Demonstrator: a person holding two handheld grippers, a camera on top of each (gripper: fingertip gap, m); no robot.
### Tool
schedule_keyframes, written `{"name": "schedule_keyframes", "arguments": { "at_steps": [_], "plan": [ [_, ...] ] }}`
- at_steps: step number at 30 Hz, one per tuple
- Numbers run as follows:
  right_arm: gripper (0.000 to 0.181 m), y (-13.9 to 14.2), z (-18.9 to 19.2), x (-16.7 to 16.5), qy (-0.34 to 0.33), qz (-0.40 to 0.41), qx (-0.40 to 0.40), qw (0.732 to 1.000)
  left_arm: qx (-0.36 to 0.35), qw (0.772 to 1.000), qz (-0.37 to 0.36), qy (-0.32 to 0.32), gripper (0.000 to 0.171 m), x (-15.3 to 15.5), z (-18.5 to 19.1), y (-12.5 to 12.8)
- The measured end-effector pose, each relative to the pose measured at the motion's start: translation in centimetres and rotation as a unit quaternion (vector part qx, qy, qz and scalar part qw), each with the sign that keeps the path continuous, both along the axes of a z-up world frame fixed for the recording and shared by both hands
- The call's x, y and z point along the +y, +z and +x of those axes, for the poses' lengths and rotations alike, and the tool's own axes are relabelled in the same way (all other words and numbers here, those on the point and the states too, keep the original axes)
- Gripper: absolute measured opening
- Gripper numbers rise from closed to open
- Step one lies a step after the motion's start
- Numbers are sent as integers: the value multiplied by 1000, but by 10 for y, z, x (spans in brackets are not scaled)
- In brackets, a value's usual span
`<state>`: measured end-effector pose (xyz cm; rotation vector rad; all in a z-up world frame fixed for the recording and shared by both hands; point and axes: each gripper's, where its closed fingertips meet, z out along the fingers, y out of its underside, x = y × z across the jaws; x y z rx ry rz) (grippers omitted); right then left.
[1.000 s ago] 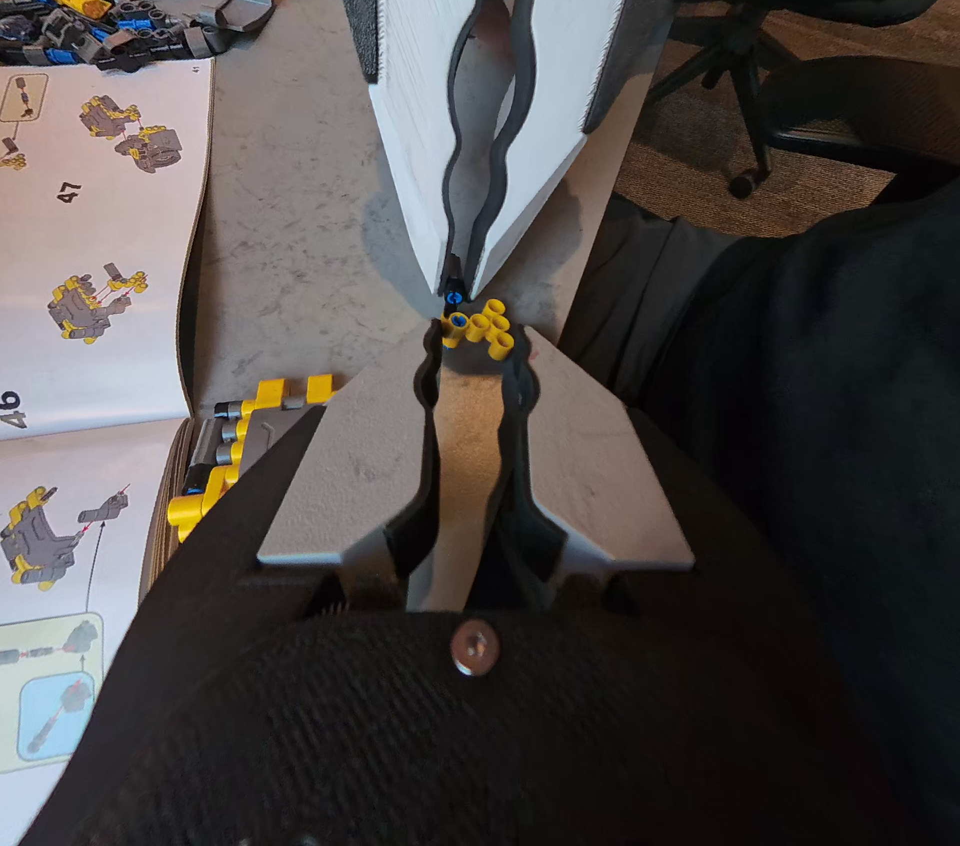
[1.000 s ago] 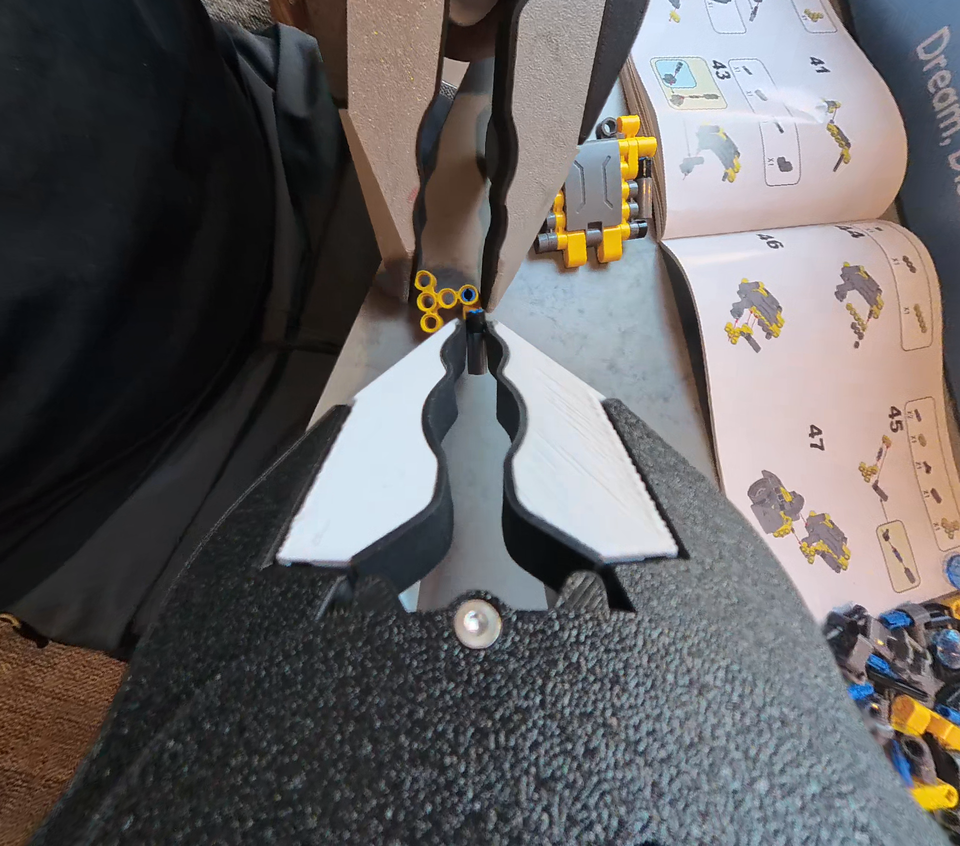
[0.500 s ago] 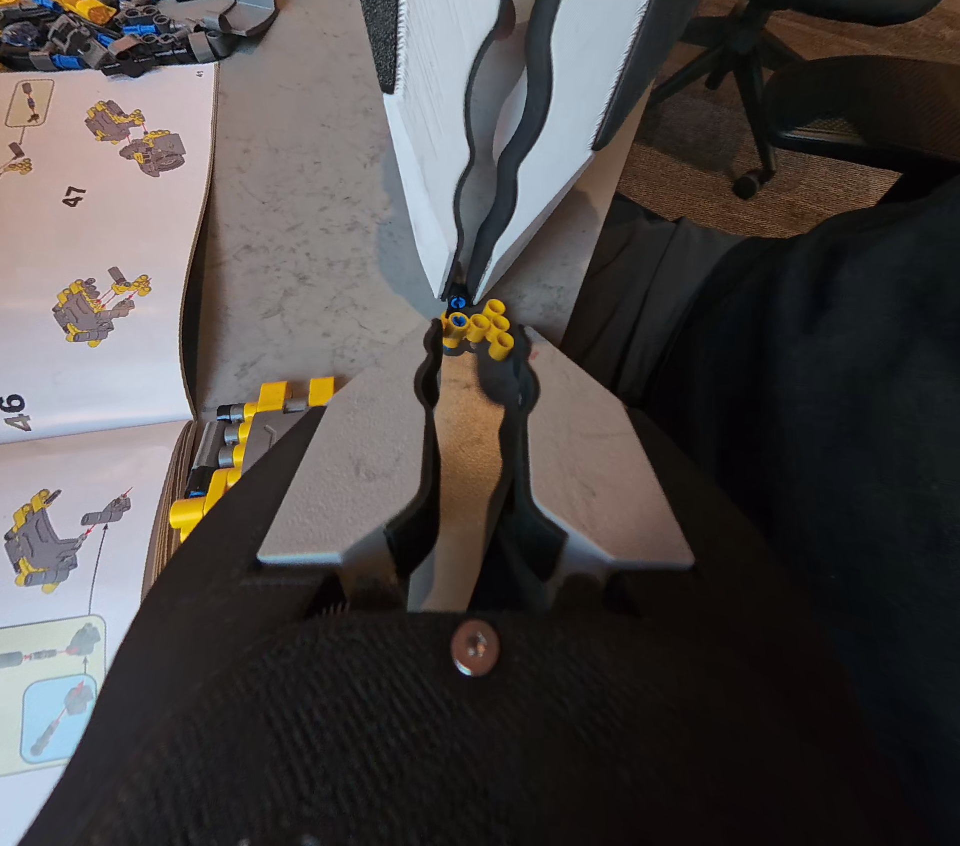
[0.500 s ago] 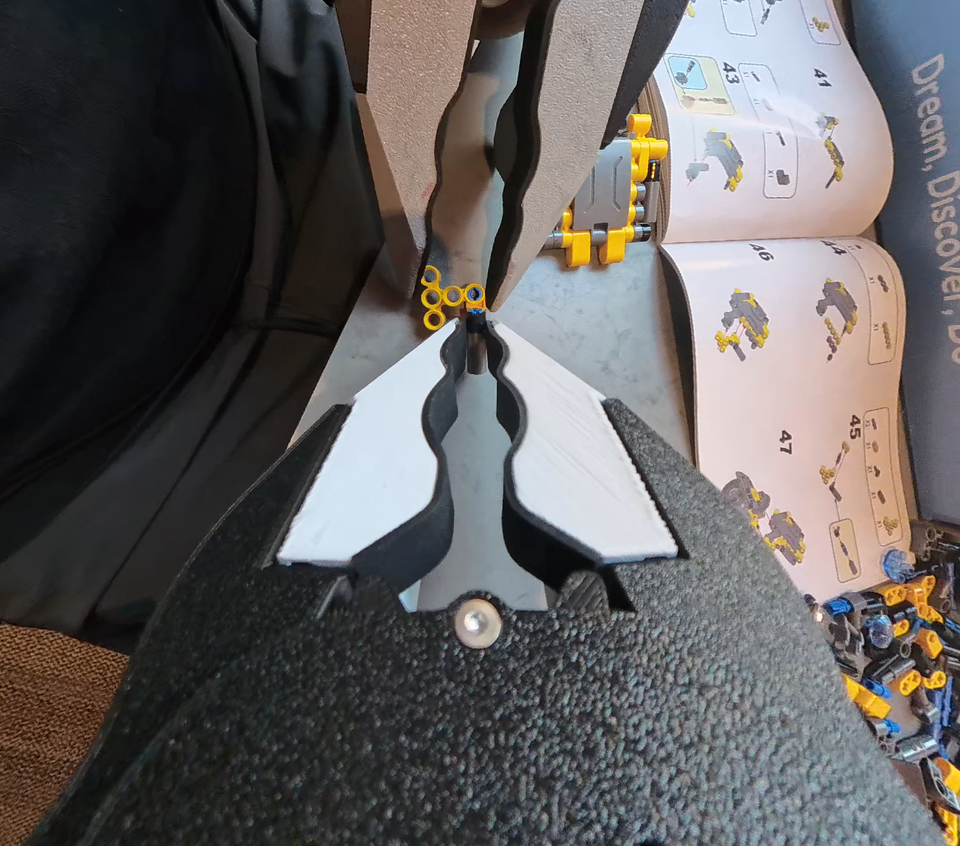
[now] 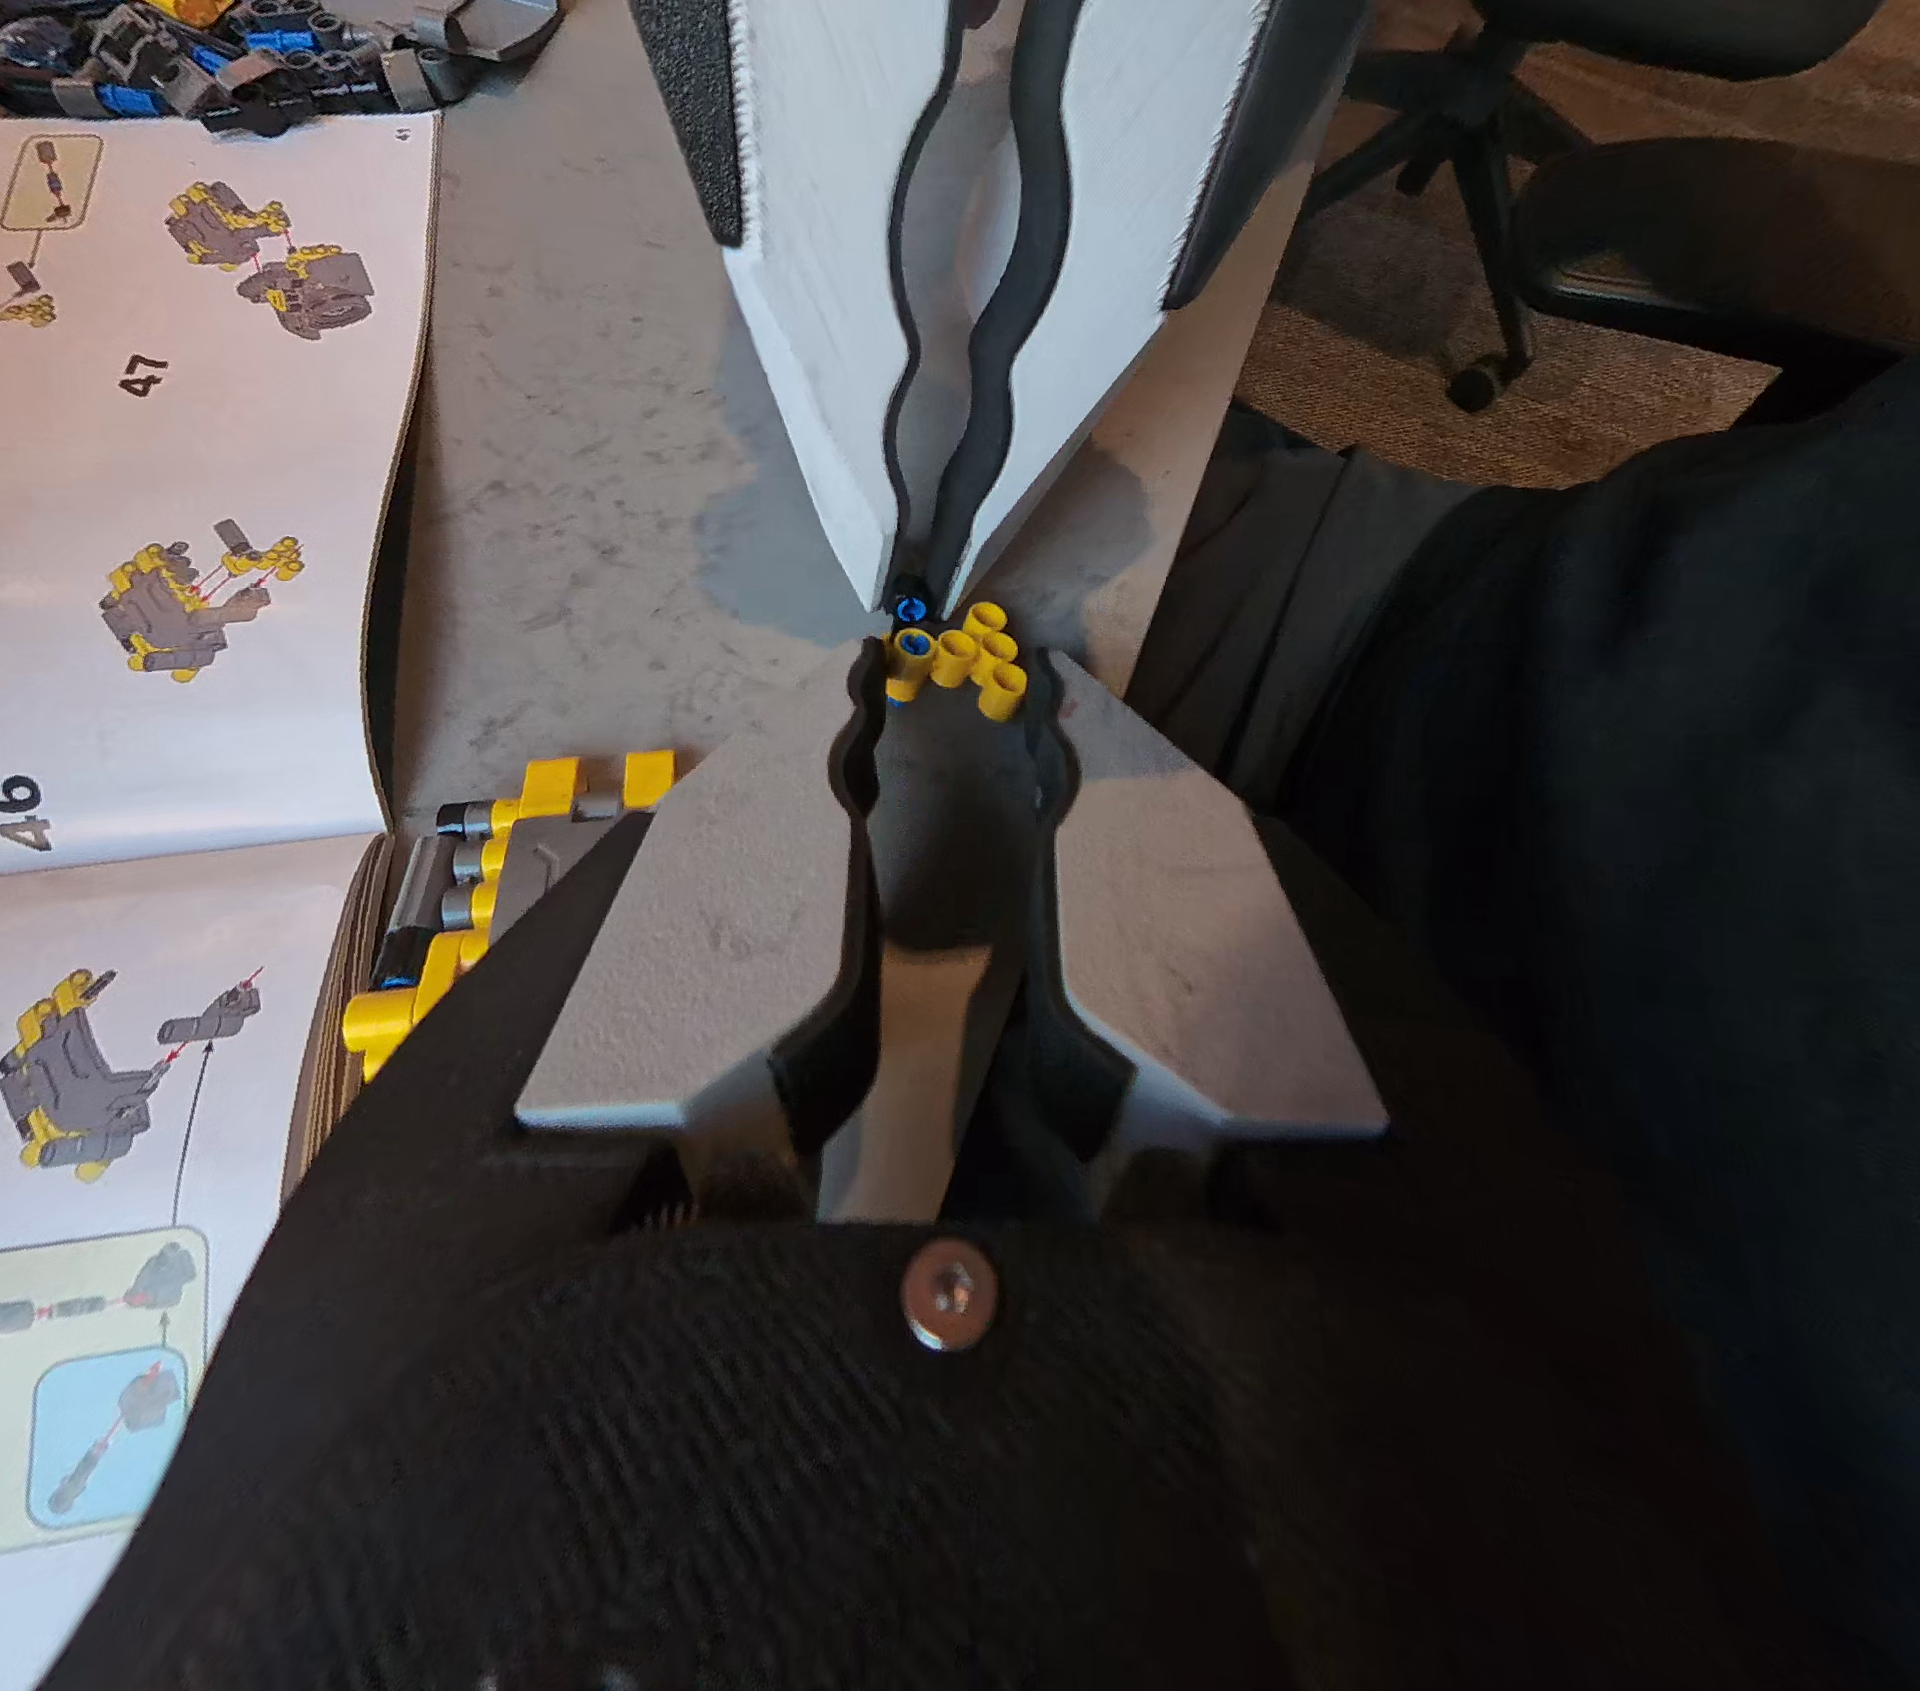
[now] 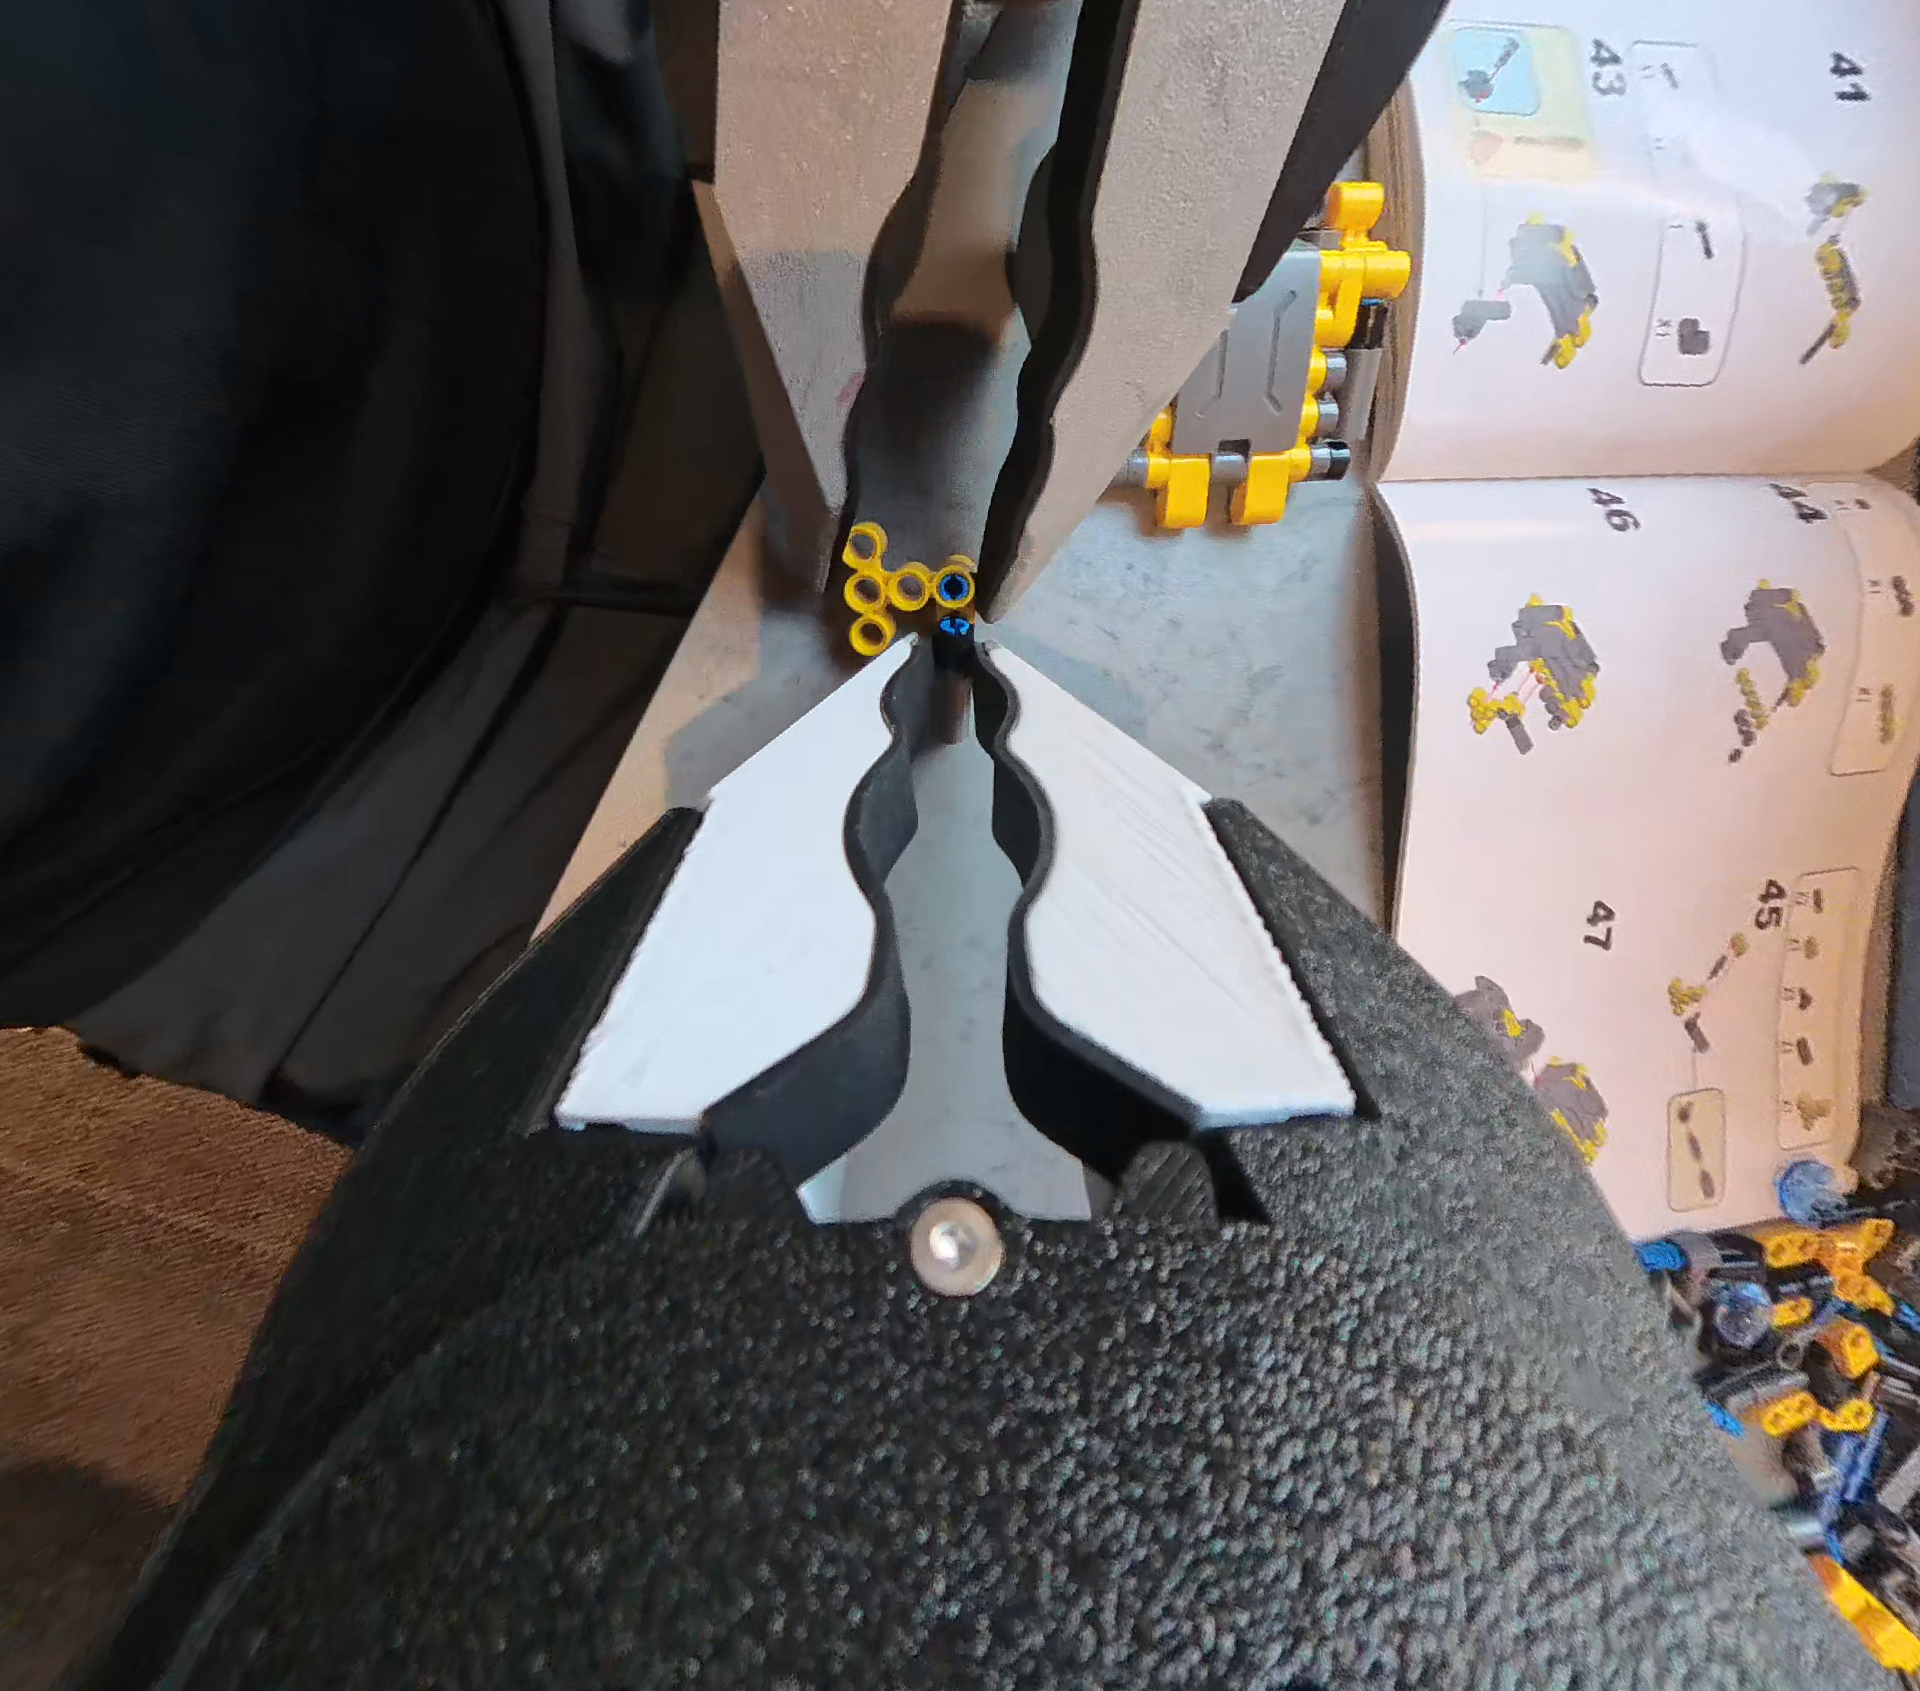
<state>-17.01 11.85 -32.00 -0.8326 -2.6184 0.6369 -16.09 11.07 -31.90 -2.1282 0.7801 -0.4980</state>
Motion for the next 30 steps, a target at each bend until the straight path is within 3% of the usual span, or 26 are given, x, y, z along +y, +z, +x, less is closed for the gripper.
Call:
{"name": "schedule_keyframes", "arguments": {
  "at_steps": [9,13,16,19,21,24,28,30],
  "plan": [
    [5,-3,-3,-3,8,33,-74,997,-2,1000,2,9,24,-1,-3,0],
    [5,-4,-4,-5,-6,7,-116,993,-4,1000,3,14,24,-2,-5,1],
    [7,-3,-6,-2,-35,-21,-100,994,-17,999,7,28,24,1,-6,3],
    [28,10,-8,6,-75,-61,-36,995,-104,994,-24,31,24,-3,-3,11],
    [41,28,-3,1,-94,-146,-7,985,-184,981,-52,39,24,-5,-6,19],
    [41,49,7,-9,-92,-214,54,971,-246,967,-51,49,24,-6,-13,31],
    [32,30,-1,21,-177,-69,105,976,-189,979,-25,68,24,-2,-18,27],
    [38,25,-4,39,-244,-26,97,965,-155,985,-13,75,24,-1,-19,25]
  ]
}}
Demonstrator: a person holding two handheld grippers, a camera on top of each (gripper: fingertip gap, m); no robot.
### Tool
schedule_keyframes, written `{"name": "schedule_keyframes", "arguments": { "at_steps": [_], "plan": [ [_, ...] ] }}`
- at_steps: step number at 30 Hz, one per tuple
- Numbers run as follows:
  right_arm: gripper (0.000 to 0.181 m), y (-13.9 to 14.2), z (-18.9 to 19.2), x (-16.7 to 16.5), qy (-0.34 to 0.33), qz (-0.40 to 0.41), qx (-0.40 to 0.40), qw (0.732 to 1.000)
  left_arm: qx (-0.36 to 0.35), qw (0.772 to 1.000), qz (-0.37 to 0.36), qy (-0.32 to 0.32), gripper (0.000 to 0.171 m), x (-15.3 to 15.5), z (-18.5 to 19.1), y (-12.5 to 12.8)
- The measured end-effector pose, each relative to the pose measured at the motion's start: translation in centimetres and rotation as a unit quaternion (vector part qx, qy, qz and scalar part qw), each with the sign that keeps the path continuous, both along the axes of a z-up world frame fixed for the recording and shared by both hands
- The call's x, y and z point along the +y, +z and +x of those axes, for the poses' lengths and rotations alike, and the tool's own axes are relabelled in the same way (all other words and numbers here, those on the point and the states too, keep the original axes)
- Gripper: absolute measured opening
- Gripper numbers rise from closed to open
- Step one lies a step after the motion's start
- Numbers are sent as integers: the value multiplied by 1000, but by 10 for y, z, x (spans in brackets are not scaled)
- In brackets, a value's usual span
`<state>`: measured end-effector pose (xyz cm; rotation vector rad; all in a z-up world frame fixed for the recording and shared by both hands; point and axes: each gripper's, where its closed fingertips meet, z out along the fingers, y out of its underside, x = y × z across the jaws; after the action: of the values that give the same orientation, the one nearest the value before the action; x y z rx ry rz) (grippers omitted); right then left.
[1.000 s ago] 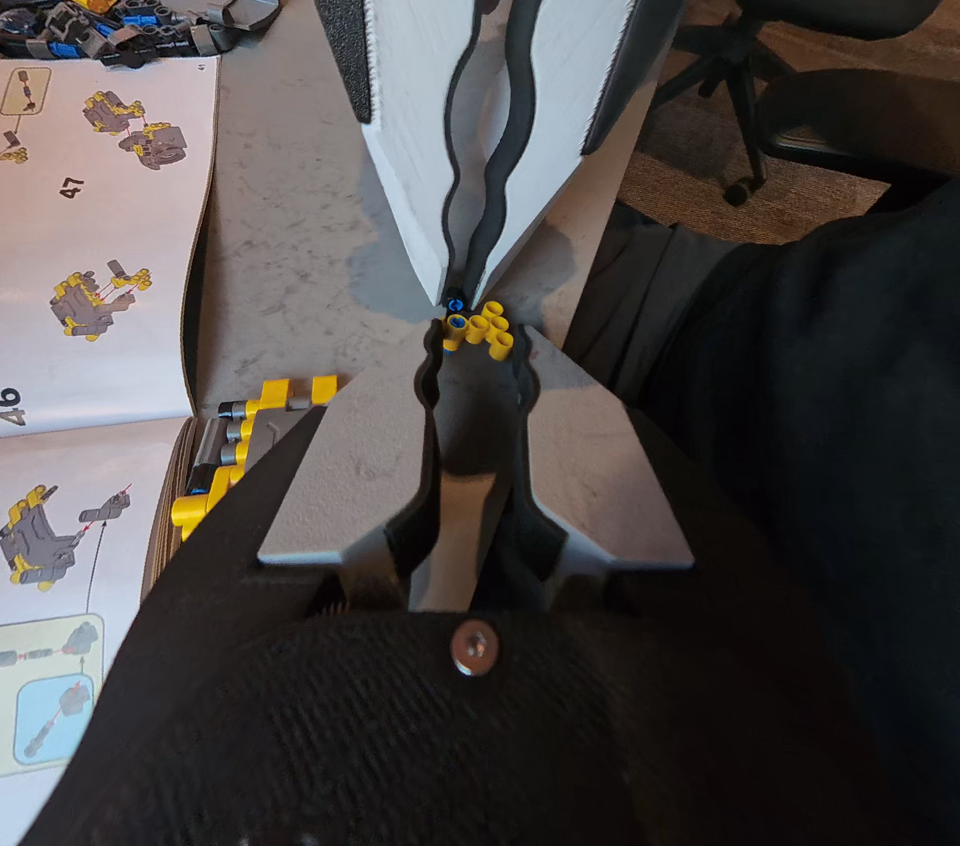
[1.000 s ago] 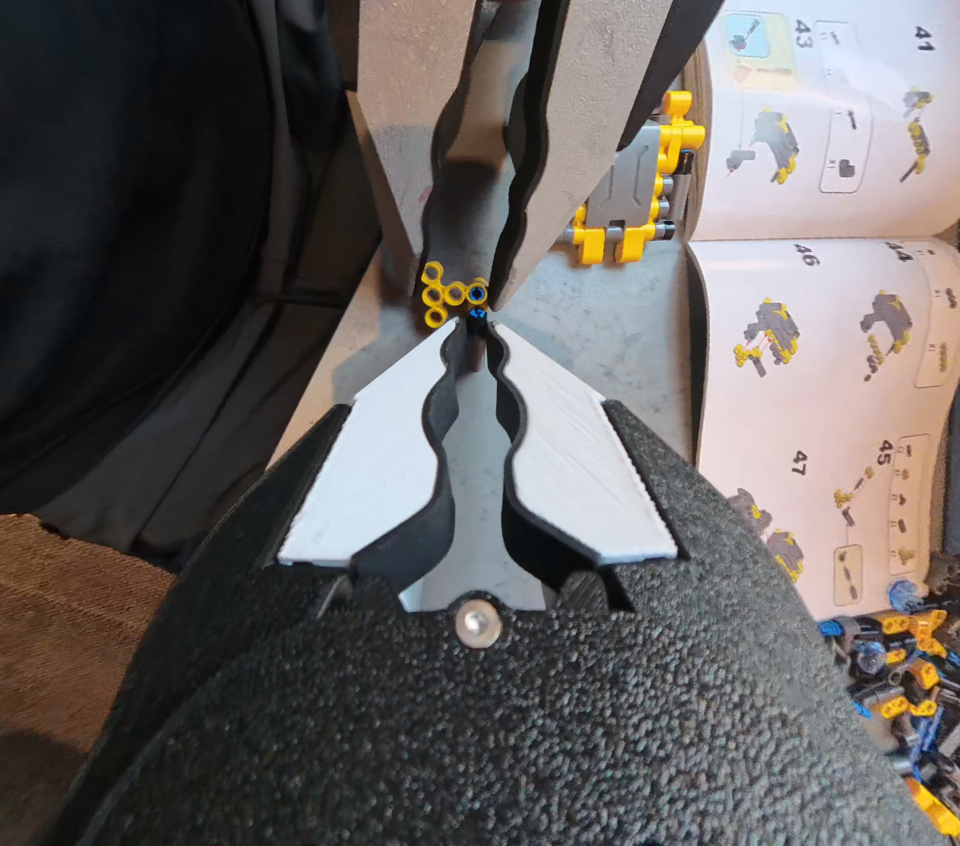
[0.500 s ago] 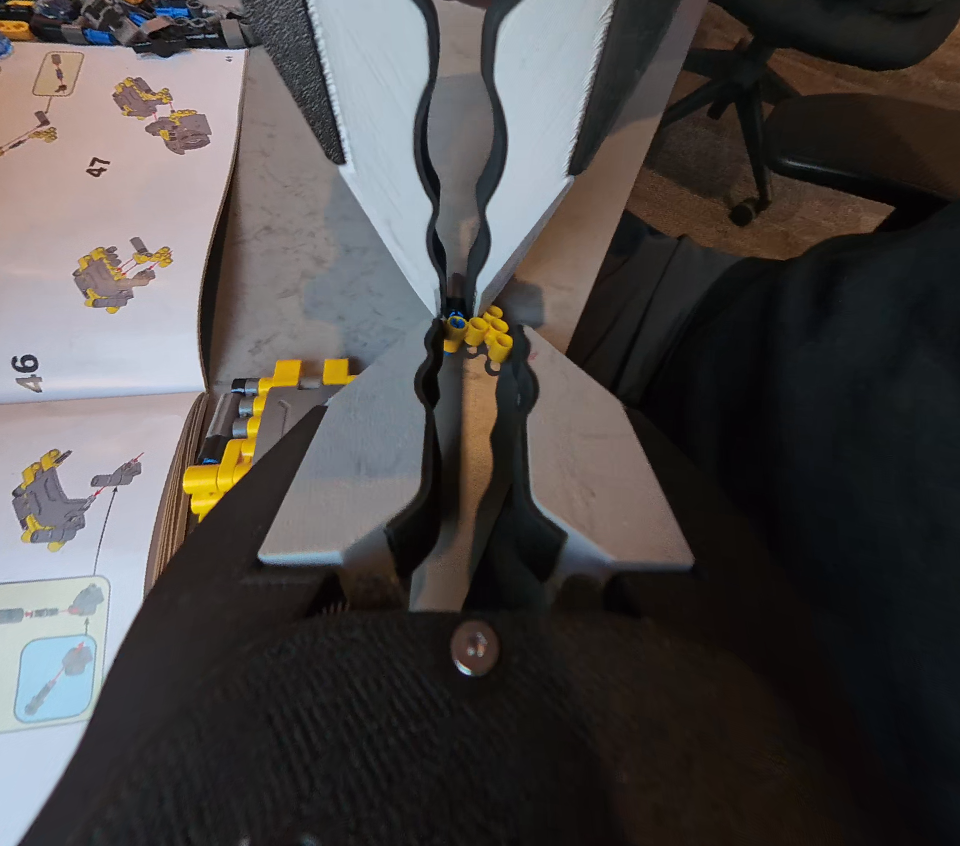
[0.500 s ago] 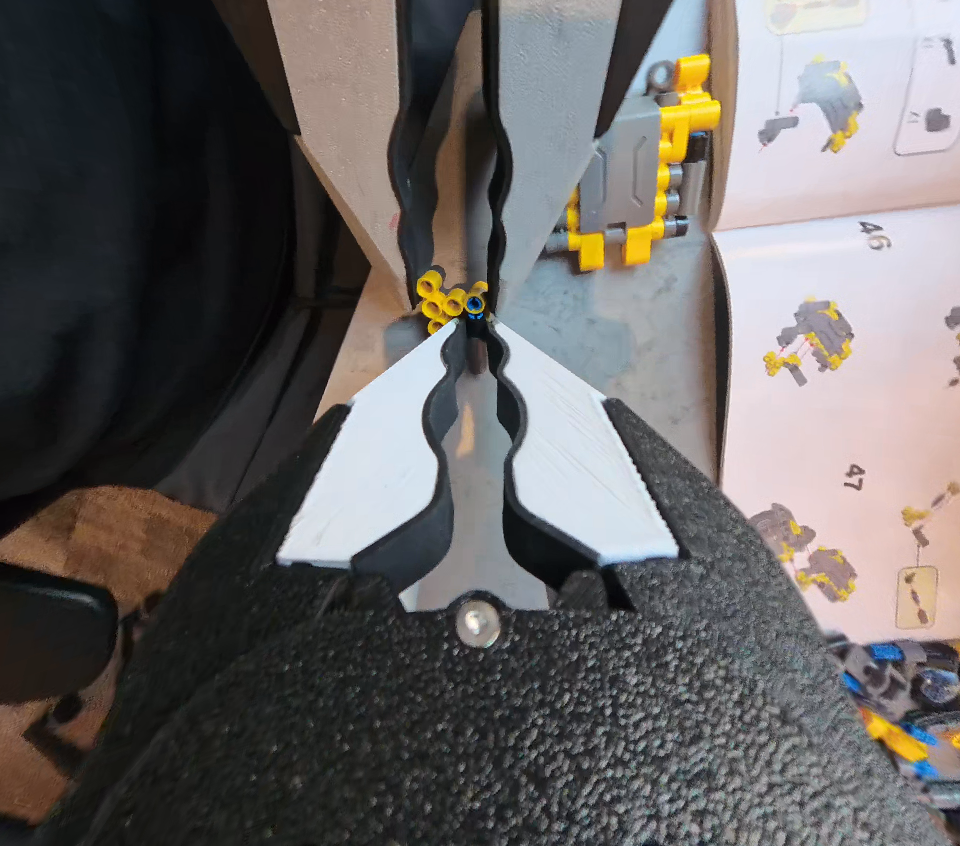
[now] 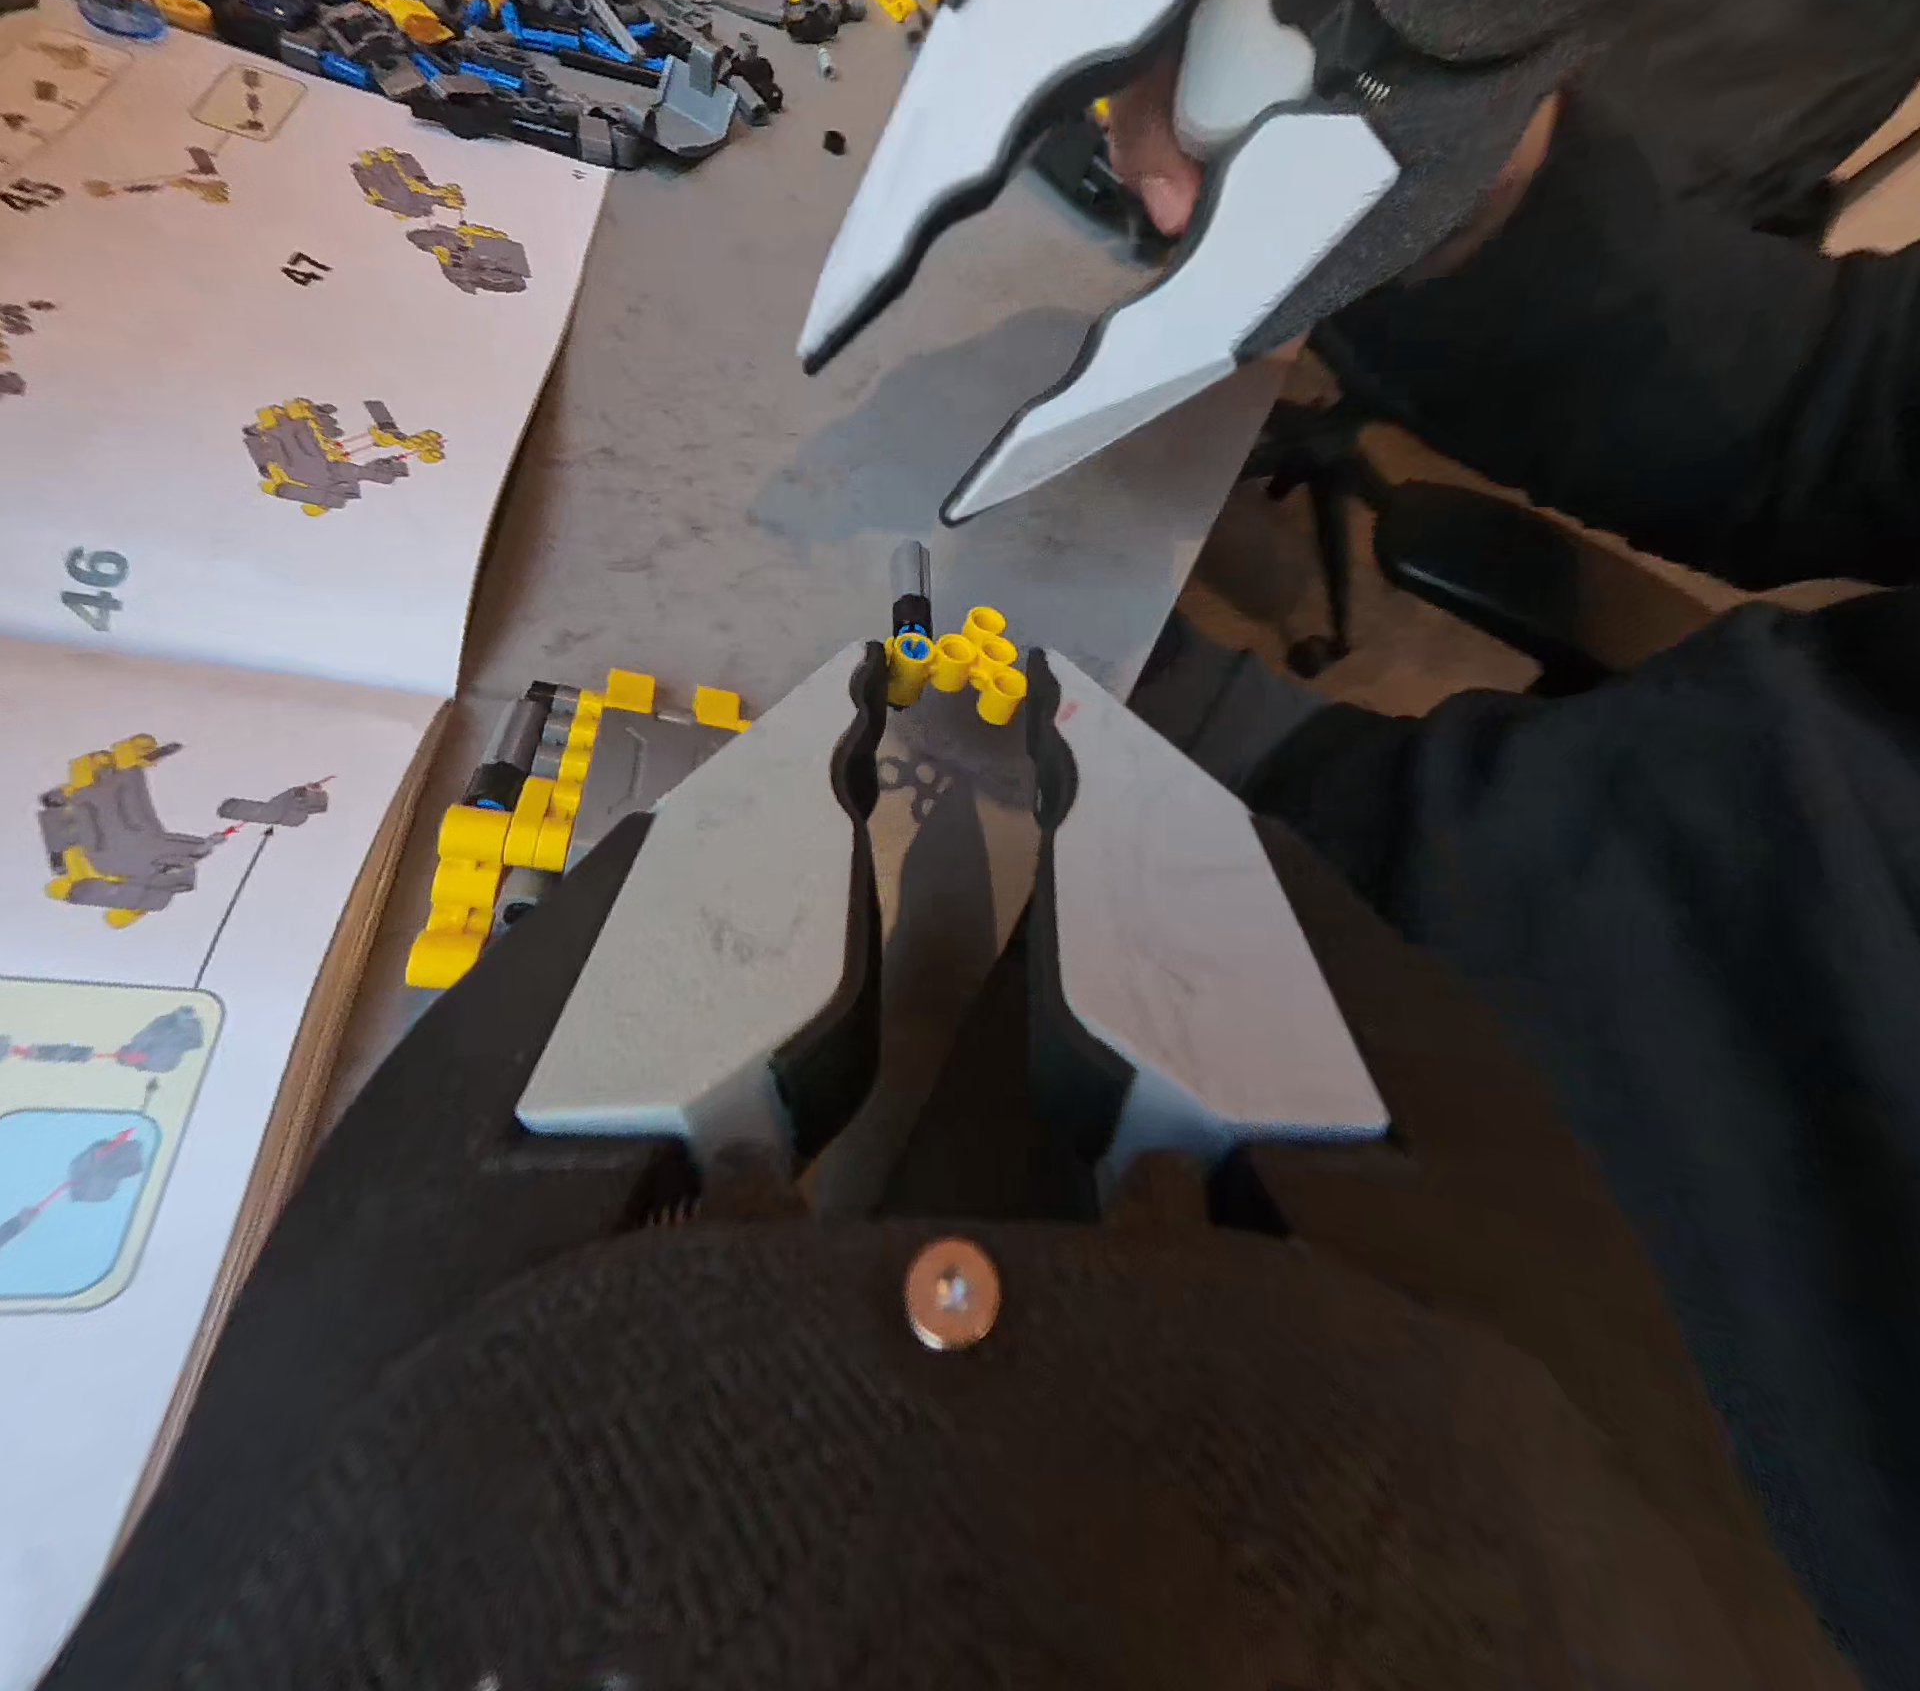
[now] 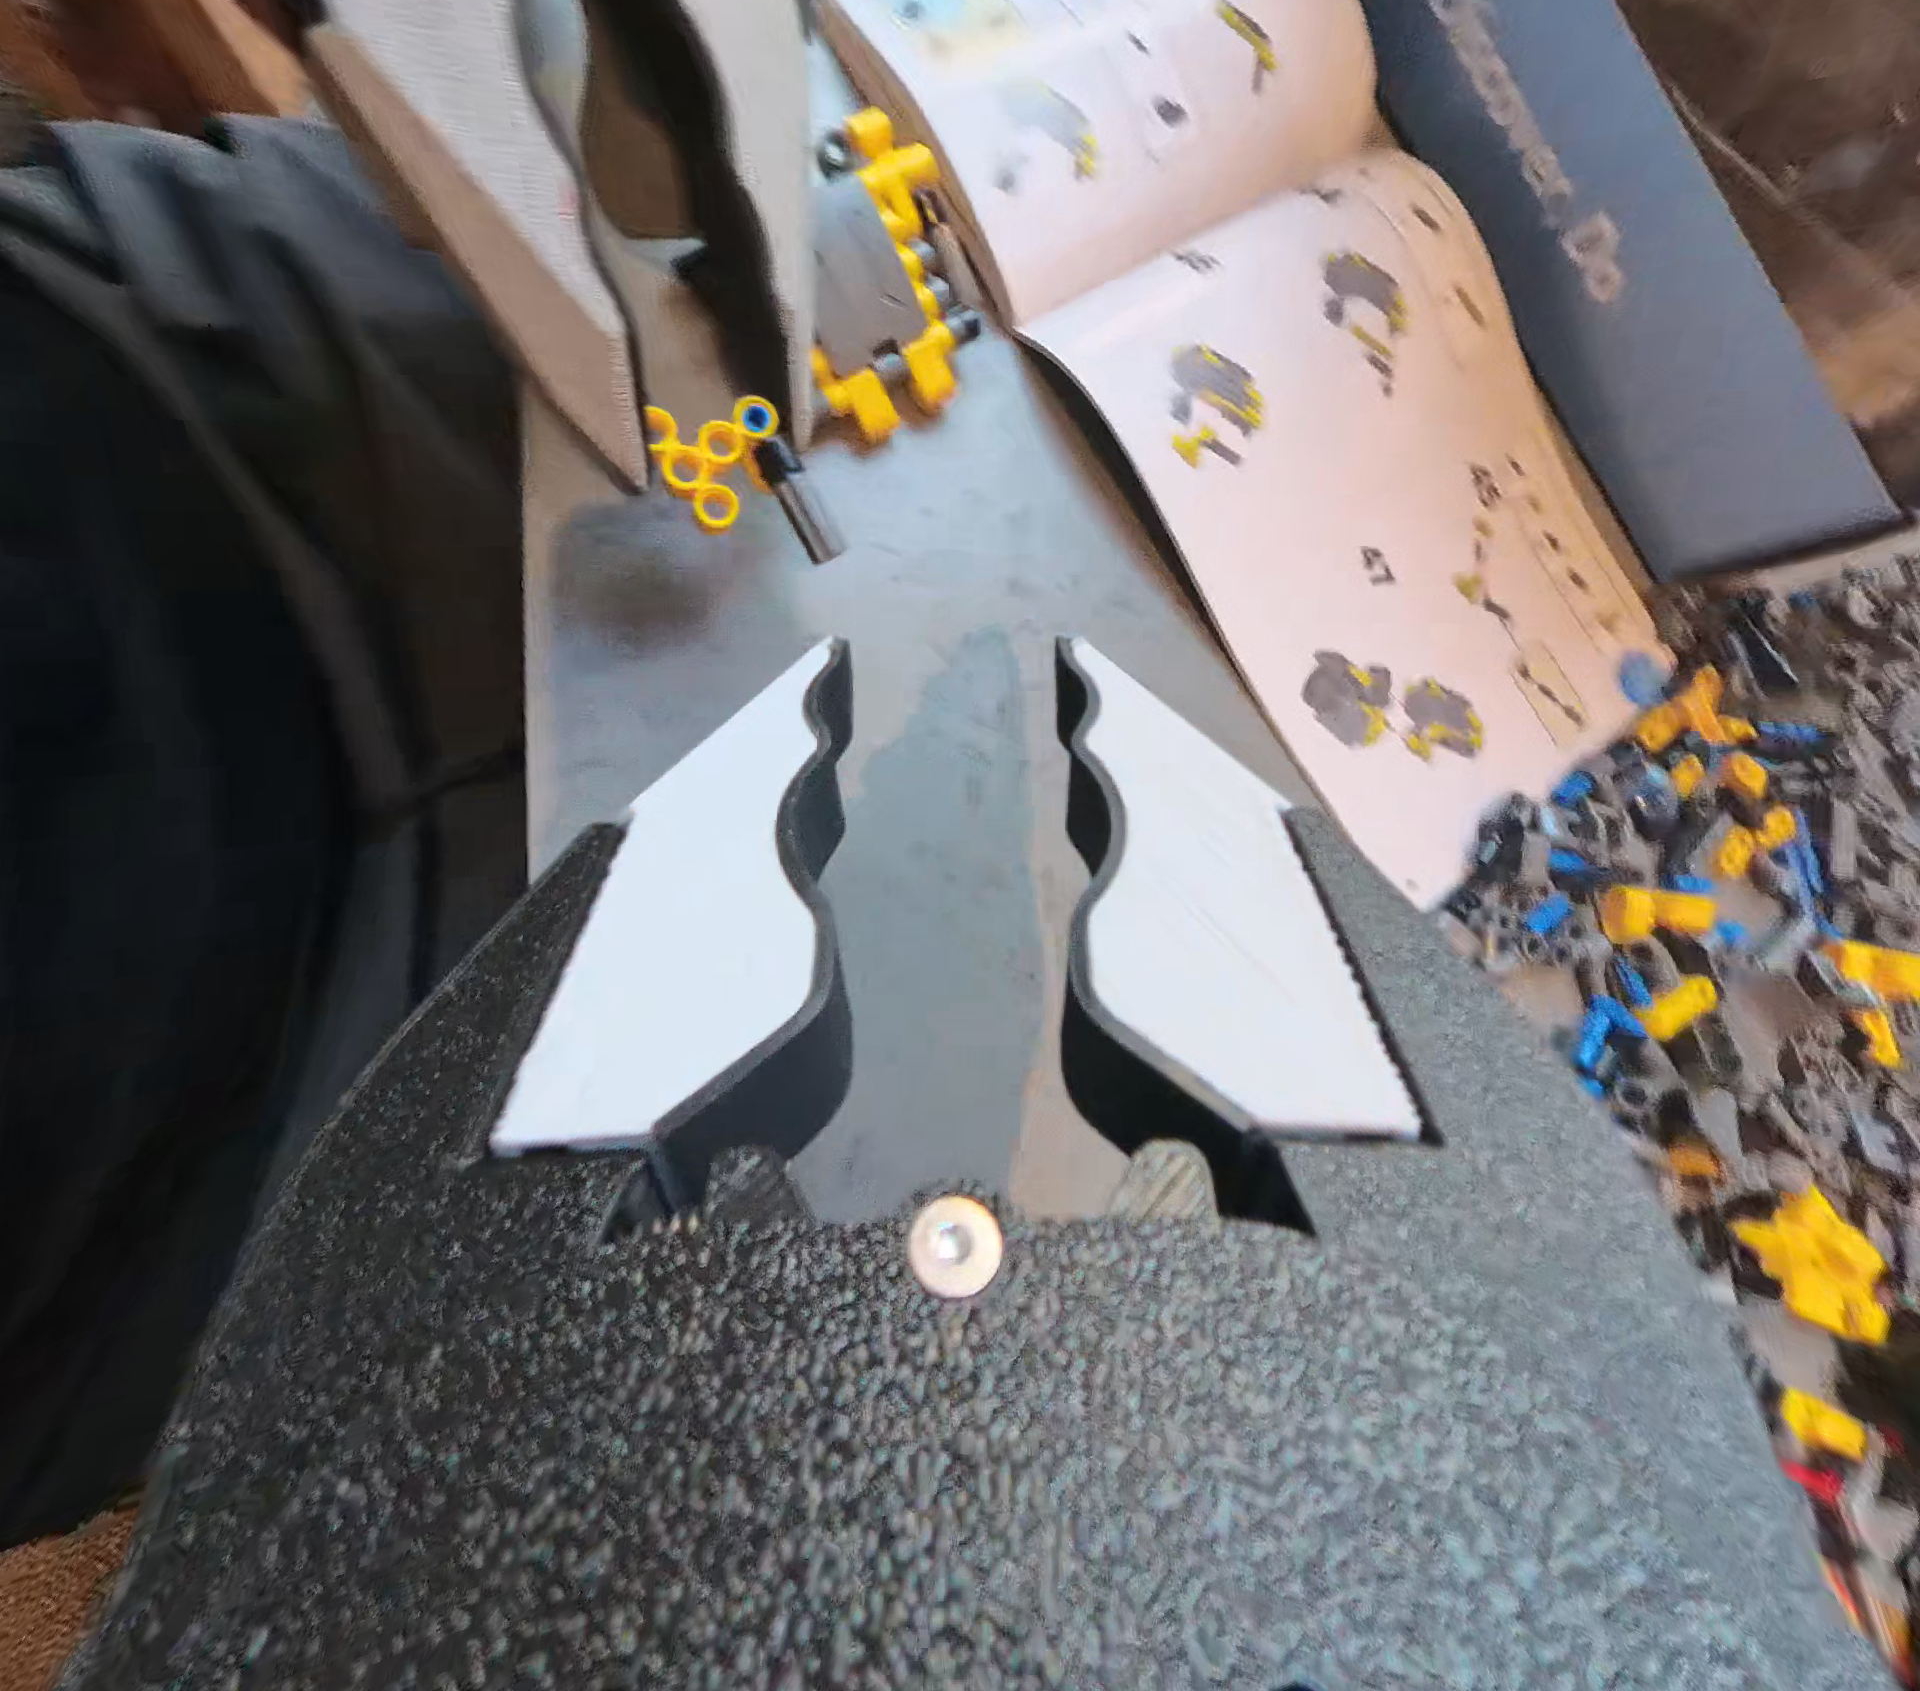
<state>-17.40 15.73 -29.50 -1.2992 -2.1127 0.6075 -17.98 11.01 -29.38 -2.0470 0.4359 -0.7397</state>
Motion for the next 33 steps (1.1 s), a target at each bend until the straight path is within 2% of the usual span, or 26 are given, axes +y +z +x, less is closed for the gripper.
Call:
{"name": "schedule_keyframes", "arguments": {
  "at_steps": [2,5,13,15,19,23,27,29,33],
  "plan": [
    [35,2,1,6,-32,17,0,999,28,1000,6,7,24,1,-1,-2],
    [32,4,3,6,-45,29,6,999,52,999,4,8,24,1,0,-7],
    [34,-3,7,0,-37,25,6,999,47,999,4,4,24,-1,6,-6],
    [35,-2,10,-7,-18,14,12,1000,3,1000,4,-7,24,-3,11,2],
    [46,5,18,-27,41,-30,31,998,-169,986,-16,-7,24,-4,10,33],
    [46,22,17,-41,86,1,76,993,-326,944,-37,-42,24,-12,10,65],
    [46,43,9,-50,100,-12,109,989,-458,881,-63,-97,24,-20,12,88],
    [45,54,6,-55,106,-43,127,985,-483,865,-72,-113,24,-24,15,91],
    [41,67,5,-62,118,-85,143,979,-486,863,-72,-118,24,-26,19,91]
  ]
}}
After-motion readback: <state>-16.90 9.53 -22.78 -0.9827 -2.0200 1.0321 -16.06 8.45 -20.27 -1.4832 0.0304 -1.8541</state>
